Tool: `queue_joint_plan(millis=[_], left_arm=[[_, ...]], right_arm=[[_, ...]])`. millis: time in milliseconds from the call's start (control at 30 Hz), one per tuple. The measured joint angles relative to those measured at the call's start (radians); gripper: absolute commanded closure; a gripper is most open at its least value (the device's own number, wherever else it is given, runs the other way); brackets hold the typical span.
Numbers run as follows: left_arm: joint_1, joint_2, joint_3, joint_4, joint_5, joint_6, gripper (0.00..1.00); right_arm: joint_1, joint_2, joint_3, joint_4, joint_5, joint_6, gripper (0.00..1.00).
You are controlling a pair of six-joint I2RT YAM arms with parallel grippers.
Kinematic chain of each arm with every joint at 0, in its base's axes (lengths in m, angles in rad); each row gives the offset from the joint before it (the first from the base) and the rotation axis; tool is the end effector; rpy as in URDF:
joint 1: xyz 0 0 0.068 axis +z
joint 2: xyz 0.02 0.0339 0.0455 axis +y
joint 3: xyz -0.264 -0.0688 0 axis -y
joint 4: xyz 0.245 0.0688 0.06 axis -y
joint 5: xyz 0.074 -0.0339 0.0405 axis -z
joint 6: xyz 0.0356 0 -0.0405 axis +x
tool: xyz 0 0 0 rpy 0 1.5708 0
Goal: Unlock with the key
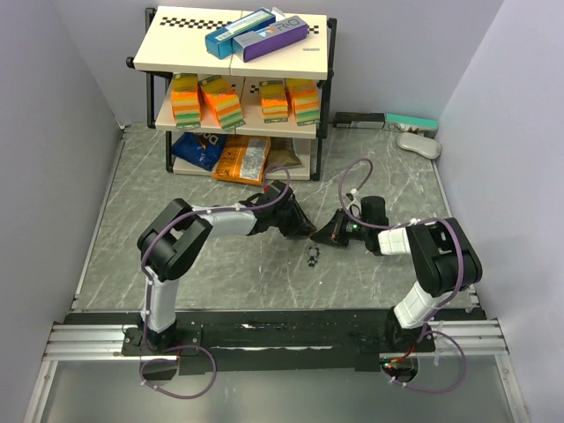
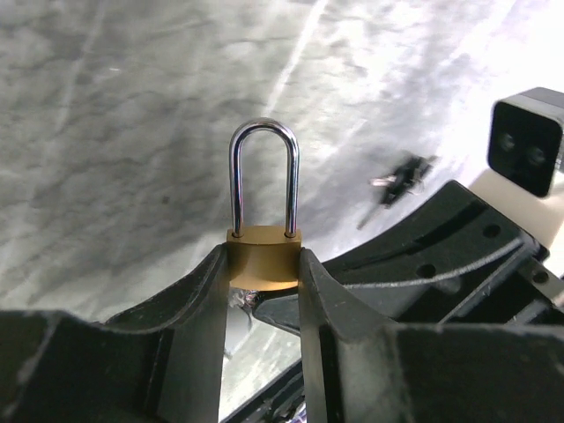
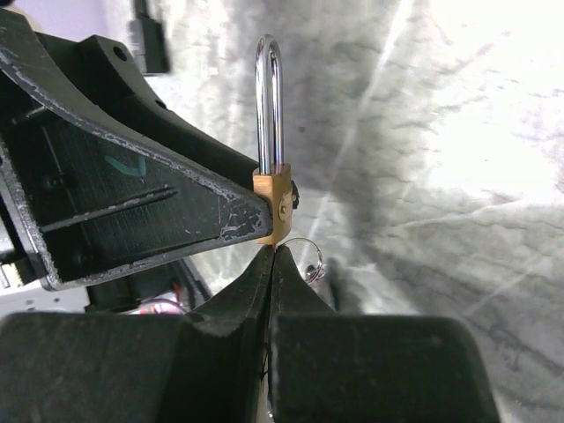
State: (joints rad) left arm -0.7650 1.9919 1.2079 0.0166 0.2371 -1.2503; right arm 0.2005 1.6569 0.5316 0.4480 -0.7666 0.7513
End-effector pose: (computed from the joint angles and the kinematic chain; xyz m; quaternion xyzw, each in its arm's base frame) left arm 0.2986 -0.2982 0.1485 -0.1747 0.8983 -0.3864 0.1152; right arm 0.2695 0.0800 0.1188 0.0720 0.8488 0.4834 0.2016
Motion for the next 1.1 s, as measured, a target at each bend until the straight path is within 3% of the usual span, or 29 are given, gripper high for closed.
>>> queue_joint_plan(millis=[667, 933, 1067, 1100], left_arm=[[0.004, -0.158, -0.119, 0.269, -0.008, 0.02, 0.99], [0.004, -0.171, -0.105, 0.275, 0.005, 0.027, 0.99], [0.0, -0.171, -0.055, 0.203, 0.004, 0.038, 0.99], [-0.001, -0.17, -0.038, 0.175, 0.003, 0.044, 0.99]], right_arm=[[-0.077, -0.156, 0.003, 0.072, -0.127, 0.104, 1.0], [-0.08, -0.236, 0.047, -0.077, -0.109, 0.002, 1.0], [-0.08, -0.278, 0.059, -0.138, -0.086, -0.051, 0.86], [-0.08, -0.29, 0.06, -0.154, -0.081, -0.066, 0.77]])
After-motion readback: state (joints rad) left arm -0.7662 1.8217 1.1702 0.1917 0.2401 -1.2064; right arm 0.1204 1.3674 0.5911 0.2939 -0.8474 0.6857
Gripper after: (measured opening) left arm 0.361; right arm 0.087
